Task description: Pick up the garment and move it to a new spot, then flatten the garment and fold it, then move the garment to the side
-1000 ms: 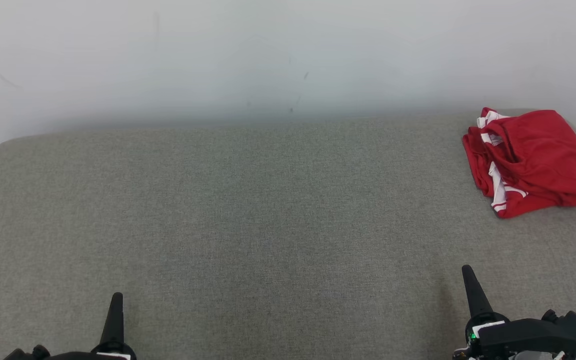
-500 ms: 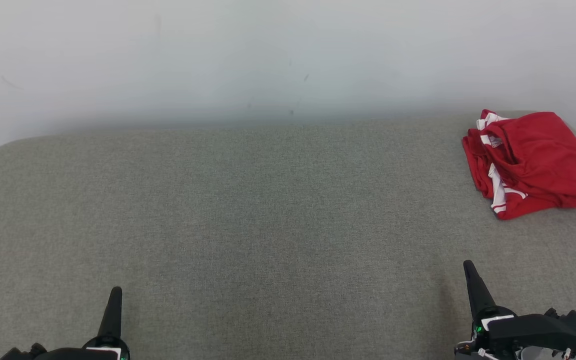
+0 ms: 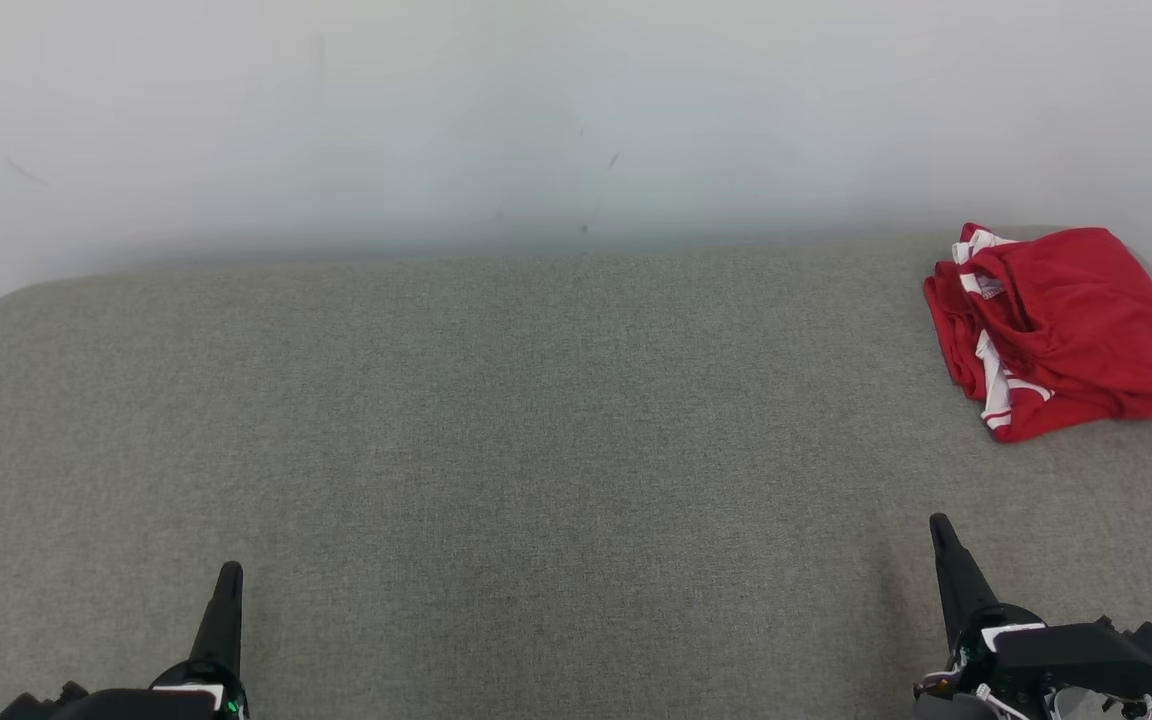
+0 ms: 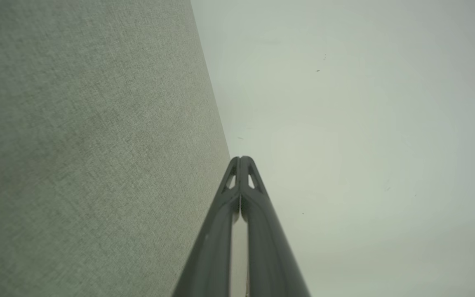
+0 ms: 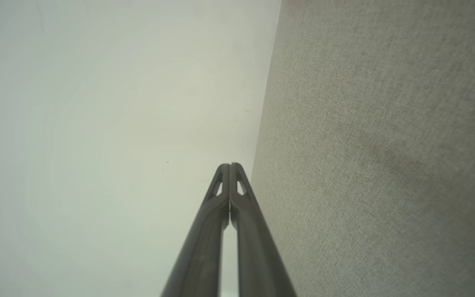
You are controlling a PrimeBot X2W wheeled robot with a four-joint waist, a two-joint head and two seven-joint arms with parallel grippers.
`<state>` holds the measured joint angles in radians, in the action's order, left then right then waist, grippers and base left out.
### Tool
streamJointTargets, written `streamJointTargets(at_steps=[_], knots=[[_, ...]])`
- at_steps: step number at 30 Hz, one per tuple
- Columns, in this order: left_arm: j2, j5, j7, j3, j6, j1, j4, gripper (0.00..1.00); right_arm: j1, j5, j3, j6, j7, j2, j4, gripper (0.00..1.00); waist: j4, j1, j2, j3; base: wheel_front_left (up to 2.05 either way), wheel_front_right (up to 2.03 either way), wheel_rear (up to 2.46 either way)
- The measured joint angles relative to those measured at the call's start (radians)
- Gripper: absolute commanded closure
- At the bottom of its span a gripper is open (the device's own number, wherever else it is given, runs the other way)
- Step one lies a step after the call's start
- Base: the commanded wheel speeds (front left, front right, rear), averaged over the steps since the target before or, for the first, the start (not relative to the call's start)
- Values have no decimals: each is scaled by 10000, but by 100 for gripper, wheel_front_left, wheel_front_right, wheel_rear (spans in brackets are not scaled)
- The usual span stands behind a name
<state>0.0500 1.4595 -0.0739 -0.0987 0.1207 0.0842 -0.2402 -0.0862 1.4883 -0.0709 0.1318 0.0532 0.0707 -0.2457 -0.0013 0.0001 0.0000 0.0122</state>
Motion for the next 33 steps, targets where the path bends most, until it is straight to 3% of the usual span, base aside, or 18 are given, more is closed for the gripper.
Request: streamJointTargets(at_steps=[22, 33], knots=[[2, 1503, -414, -140, 86, 196, -46, 100, -169, 1415, -192, 0, 431, -17, 15, 100, 13, 0, 0, -91, 0, 0, 0], [2, 1511, -420, -144, 86, 200, -48, 100, -172, 1411, -226, 0, 443, -36, 17, 100, 13, 0, 0, -91, 0, 0, 0]])
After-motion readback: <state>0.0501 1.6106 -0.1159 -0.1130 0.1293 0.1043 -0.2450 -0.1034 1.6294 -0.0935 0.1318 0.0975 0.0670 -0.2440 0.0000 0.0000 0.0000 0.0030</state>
